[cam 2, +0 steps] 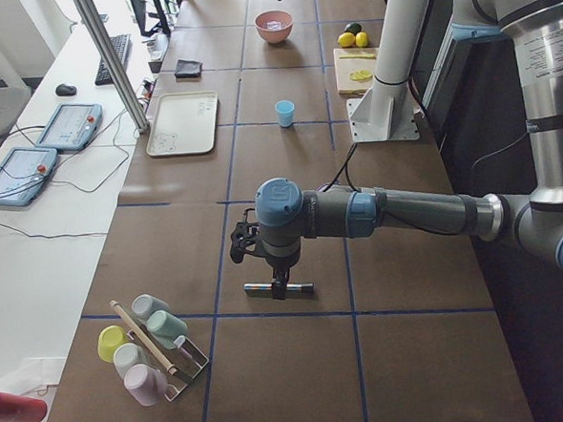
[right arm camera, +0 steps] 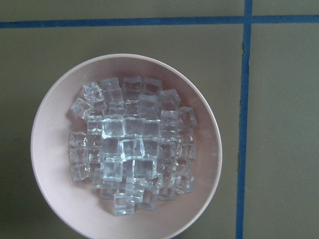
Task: Mash ice and strawberries in cup
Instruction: 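Lower the right gripper into the pink bowl and grasp an ice cube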
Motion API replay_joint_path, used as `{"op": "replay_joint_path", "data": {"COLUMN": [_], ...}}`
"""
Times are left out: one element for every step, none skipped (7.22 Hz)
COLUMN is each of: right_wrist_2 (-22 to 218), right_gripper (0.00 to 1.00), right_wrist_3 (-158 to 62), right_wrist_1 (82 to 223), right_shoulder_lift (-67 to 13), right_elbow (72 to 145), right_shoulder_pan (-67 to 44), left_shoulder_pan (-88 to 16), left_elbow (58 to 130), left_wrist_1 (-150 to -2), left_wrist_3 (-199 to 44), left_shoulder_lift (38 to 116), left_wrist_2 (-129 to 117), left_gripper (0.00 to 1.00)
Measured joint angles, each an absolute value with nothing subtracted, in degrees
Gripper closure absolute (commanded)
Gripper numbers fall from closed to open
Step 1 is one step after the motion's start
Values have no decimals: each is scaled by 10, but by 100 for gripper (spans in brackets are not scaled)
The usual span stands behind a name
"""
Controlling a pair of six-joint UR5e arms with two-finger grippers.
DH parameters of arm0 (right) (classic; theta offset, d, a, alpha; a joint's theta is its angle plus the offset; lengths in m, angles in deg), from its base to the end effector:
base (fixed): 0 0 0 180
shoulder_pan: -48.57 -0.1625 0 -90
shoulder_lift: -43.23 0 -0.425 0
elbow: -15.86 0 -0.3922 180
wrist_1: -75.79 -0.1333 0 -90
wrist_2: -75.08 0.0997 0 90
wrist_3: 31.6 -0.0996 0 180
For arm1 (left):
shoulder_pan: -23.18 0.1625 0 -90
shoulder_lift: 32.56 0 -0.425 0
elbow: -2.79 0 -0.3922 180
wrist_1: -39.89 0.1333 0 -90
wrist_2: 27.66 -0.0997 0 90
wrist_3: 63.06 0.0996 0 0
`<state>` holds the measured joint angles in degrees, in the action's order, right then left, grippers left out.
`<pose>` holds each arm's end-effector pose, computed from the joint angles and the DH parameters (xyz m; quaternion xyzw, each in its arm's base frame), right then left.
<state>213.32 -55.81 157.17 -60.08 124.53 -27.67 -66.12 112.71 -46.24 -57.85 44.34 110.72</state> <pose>-0.0391 -0.4078 0.5797 -0.0269 -0.4197 0.0330 0.9067 -0.0540 -0.3968 0.5908 0.0396 0.4084 0.0575 0.9101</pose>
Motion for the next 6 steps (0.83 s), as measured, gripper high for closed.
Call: {"op": "replay_joint_path", "data": {"right_wrist_2": [2118, 2099, 2084, 2078, 2075, 2069], "right_gripper": [2, 3, 3, 5, 6, 7], "right_wrist_3": [-660, -744, -796, -819, -839, -864], "right_wrist_1": [1523, 1477, 1447, 1434, 1429, 1427], "right_shoulder_lift": [-601, -602, -603, -603, -602, -598], "right_elbow": [1245, 1243, 1238, 1229, 1220, 1215], "right_shoulder_pan": [-242, -207, -182, -168, -157, -148], "left_shoulder_pan": [-661, -661, -661, -661, -661, -661], "left_elbow": [1126, 1126, 1127, 1127, 1128, 1128], "left_wrist_1": [-463, -463, -463, -463, -463, -464], "left_wrist_3": [-579, -580, -580, -580, -580, -580], "left_shoulder_lift": [443, 443, 443, 443, 443, 443], "left_wrist_2": [1124, 1134, 1137, 1139, 1140, 1140], "left_gripper": [0, 0, 0, 0, 0, 0]}}
